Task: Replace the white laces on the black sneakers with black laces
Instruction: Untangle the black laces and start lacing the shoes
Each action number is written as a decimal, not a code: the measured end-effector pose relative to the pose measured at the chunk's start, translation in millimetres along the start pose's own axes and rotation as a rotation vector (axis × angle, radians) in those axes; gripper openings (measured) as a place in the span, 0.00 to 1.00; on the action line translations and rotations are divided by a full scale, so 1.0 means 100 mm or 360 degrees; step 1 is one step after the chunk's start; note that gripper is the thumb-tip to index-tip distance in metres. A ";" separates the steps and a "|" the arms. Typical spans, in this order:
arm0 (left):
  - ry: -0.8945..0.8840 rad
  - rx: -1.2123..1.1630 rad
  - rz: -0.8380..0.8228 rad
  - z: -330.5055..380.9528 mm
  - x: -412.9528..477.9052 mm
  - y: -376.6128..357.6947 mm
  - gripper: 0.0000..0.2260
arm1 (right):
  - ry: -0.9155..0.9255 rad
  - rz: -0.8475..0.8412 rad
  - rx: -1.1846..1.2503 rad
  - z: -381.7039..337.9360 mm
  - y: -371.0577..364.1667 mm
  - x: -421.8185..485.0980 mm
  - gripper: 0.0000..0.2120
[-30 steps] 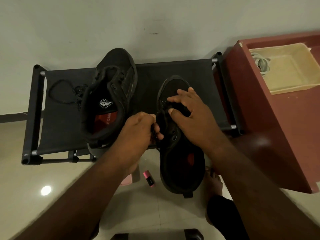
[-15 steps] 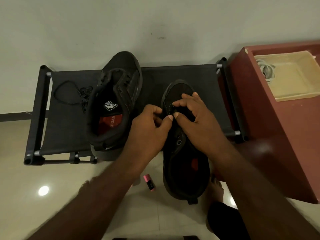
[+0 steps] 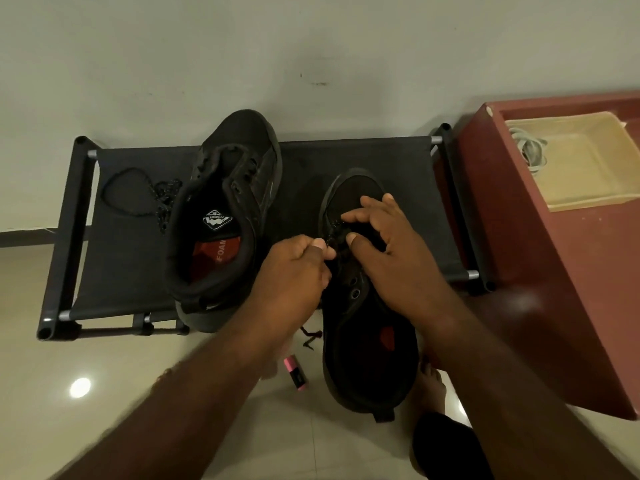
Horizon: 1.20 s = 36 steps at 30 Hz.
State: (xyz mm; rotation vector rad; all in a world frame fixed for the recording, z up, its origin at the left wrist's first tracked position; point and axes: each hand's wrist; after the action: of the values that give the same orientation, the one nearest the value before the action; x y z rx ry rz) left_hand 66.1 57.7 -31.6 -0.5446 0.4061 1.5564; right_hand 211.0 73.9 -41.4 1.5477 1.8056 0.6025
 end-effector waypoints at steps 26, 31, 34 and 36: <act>-0.0281 0.0193 -0.0003 0.00 -0.01 0.02 0.08 | -0.0065 0.0004 -0.0005 0.01 -0.03 0.12 0.13; -0.0012 -0.0131 0.0002 0.05 0.00 0.03 0.07 | 0.0002 0.0038 -0.0061 0.03 -0.04 0.15 0.11; -0.0088 0.0001 -0.0016 0.01 0.02 0.02 0.06 | 0.0029 0.0095 -0.0058 0.04 -0.03 0.18 0.09; -0.0225 0.0193 -0.0014 -0.03 0.03 0.02 0.07 | 0.0100 0.0169 -0.0112 0.04 -0.04 0.20 0.07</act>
State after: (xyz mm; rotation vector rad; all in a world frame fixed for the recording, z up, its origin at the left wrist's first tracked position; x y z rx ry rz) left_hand 64.4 58.2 -35.9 -0.3399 0.3868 1.5401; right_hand 209.9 92.9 -50.4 1.6002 1.7370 0.7646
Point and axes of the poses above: each hand's wrist, its own x-axis towards the middle knuckle, its own y-axis out of the back of the hand, z = x × y, and after that the axes turned 13 degrees about -x, right-handed
